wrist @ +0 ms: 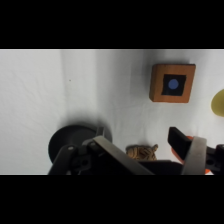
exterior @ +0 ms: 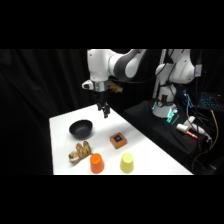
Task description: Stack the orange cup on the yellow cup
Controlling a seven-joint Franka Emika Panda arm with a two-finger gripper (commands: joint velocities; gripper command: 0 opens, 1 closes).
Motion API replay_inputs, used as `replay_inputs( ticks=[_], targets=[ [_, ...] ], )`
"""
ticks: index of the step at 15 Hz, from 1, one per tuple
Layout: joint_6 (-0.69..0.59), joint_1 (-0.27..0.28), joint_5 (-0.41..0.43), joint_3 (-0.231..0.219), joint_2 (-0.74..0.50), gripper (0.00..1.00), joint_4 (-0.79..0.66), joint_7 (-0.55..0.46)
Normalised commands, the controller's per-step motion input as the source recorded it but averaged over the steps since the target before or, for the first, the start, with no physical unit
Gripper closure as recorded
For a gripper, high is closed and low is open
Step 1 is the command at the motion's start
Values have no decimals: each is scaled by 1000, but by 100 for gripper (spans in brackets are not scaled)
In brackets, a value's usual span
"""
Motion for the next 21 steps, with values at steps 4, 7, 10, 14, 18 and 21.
replay_inputs(
  ticks=[4, 7, 10, 14, 18, 21],
  targets=[
    [-22, -8, -23, 25, 26, 0, 65, 66],
    [-82, 22, -84, 32, 76, 0, 191, 132],
    [-156, 66, -133, 47, 149, 0, 333, 208],
    [-219, 97, -158, 46, 261, 0, 487, 212],
    [-264, 114, -153, 43, 348, 0, 603, 166],
    [-271, 104, -114, 42, 399, 0, 661, 100]
  ],
)
